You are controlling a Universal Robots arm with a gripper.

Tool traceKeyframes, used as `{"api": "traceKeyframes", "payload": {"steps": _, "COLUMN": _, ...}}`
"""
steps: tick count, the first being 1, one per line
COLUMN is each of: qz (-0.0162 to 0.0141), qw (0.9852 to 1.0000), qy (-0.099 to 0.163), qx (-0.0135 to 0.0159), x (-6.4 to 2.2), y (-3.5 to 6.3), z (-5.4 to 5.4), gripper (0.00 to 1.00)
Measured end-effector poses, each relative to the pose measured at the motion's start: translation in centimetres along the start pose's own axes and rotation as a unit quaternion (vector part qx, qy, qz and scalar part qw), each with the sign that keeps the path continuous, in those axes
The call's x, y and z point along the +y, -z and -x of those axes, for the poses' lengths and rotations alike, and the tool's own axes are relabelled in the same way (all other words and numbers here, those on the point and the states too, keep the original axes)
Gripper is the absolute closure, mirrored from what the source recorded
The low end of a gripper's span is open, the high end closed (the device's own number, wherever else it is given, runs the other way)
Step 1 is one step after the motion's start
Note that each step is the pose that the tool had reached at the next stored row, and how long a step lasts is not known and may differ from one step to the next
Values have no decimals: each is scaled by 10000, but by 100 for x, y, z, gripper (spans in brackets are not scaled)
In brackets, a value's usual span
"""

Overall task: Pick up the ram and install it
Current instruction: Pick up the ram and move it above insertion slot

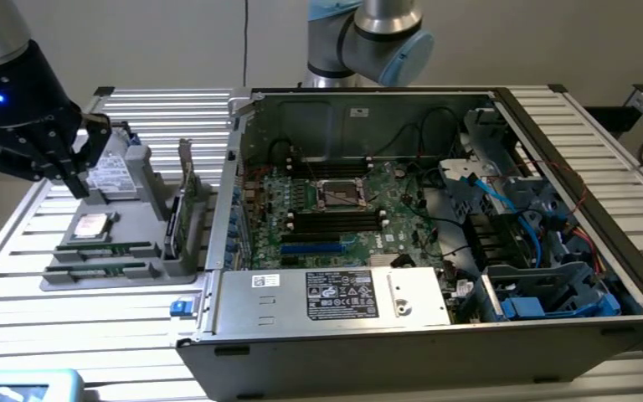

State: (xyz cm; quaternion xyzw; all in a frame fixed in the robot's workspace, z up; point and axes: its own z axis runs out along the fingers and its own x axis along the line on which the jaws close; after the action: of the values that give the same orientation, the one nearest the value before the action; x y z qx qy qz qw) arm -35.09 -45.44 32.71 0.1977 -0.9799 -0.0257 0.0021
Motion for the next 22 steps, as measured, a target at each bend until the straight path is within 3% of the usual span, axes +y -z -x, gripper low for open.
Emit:
{"api": "traceKeyframes", "payload": {"steps": 5, "qz": 3, "qw": 9990, "qy": 449, "qx": 23, "x": 0, "y": -3, "z": 0, "gripper": 89}}
{"api": "traceKeyframes", "payload": {"steps": 11, "qz": 6, "qw": 9950, "qy": 994, "qx": 52, "x": 0, "y": -5, "z": 0, "gripper": 89}}
{"api": "traceKeyframes", "payload": {"steps": 17, "qz": 9, "qw": 9881, "qy": 1534, "qx": 79, "x": 0, "y": -8, "z": 0, "gripper": 89}}
{"api": "traceKeyframes", "payload": {"steps": 22, "qz": 12, "qw": 9801, "qy": 1981, "qx": 102, "x": -1, "y": -10, "z": 0, "gripper": 89}}
